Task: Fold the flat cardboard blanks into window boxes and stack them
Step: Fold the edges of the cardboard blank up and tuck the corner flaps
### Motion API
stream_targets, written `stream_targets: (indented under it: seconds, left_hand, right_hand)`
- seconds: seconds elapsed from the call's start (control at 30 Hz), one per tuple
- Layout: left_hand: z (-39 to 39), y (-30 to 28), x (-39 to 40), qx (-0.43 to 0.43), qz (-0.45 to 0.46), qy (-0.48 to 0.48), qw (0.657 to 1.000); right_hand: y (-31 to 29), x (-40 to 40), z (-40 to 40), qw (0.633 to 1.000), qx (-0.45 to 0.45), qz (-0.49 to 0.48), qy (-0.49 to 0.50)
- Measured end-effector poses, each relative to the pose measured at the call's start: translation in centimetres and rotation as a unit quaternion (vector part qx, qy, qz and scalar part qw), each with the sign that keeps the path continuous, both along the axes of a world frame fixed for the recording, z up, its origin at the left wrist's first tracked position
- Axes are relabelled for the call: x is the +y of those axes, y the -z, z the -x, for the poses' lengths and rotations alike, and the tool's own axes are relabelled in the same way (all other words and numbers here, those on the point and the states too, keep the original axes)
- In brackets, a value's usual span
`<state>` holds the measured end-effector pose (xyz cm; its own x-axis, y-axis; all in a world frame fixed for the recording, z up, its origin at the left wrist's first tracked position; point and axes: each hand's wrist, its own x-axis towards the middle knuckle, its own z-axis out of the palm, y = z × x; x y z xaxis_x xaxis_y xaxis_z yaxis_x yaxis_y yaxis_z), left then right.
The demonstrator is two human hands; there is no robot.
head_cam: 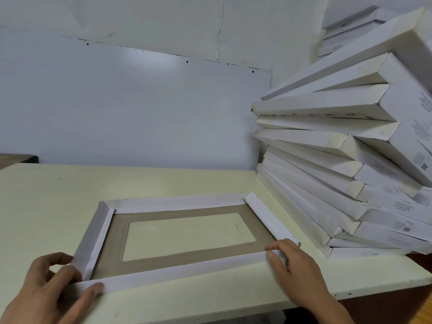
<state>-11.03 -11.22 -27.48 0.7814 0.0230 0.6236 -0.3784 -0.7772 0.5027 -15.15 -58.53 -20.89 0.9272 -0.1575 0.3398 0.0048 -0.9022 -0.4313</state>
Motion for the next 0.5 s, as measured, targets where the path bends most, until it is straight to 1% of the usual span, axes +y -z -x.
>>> stream_targets:
  seconds: [0.1,0.3,0.43,0.5]
  left_hand:
    - [0.3,-0.5,-0.2,-0.021,-0.006,0.002,1.0]
    - [1.1,-1.3,-0.6,0.0,0.002,-0.001,1.0]
    - [1.2,-1.5,-0.9,-0.009,0.007,0.005,1.0]
    - [1.2,-1.8,-1.2,0.009,0.017,0.003,1.0]
  right_hand:
    - [0.0,0.0,0.0,1.0,0.001,-0.001,0.001]
    - [0.0,0.0,0.0,1.0,0.0,-0.005,0.0]
    - [0.1,0.0,0.0,1.0,-0.003,-0.006,-0.001]
    - [0.2,-0.1,0.0,1.0,-0.006,-0.005,-0.001]
